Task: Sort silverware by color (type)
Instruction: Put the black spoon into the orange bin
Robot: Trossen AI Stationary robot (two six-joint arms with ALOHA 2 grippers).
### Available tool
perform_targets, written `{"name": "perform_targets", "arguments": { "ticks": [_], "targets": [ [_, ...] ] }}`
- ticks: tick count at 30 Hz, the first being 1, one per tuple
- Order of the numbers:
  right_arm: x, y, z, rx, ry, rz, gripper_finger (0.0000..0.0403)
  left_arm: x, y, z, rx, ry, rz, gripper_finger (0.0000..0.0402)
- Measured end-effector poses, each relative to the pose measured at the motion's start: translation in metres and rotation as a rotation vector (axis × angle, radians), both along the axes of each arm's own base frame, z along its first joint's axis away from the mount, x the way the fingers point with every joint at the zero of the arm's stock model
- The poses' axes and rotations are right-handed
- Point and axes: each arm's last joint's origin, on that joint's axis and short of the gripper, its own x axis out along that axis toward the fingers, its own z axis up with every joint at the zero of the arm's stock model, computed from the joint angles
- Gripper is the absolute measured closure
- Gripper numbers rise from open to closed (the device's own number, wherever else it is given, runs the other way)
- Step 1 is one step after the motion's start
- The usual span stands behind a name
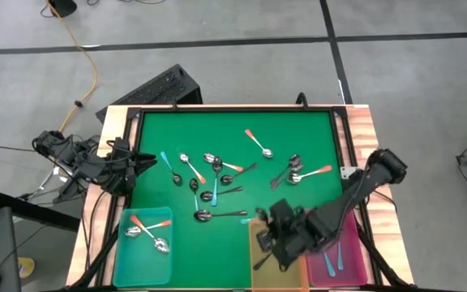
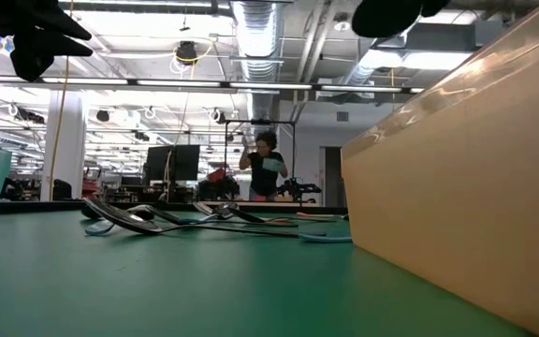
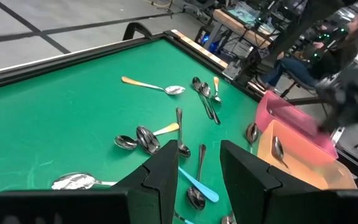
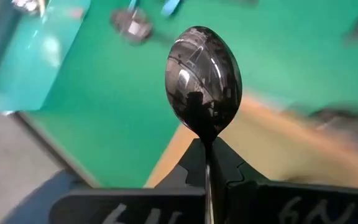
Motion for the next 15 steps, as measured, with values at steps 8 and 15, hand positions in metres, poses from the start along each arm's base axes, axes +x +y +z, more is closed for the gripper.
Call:
{"name": "perform_targets", "arguments": {
  "ticks": [8,15],
  "targets": [
    [-0.007,0.049,-0.042,0.149,0.077,-0.063,0.0396,0.0,-0.001,0.0,-0.019,0.004,-0.026,0.0297],
    [-0.025,0.066,-0.058,0.143,0.137,-0.124,0.0396,0.0,-0.001,0.0,-0.015,0.002,-0.014,0.0297]
  ]
}}
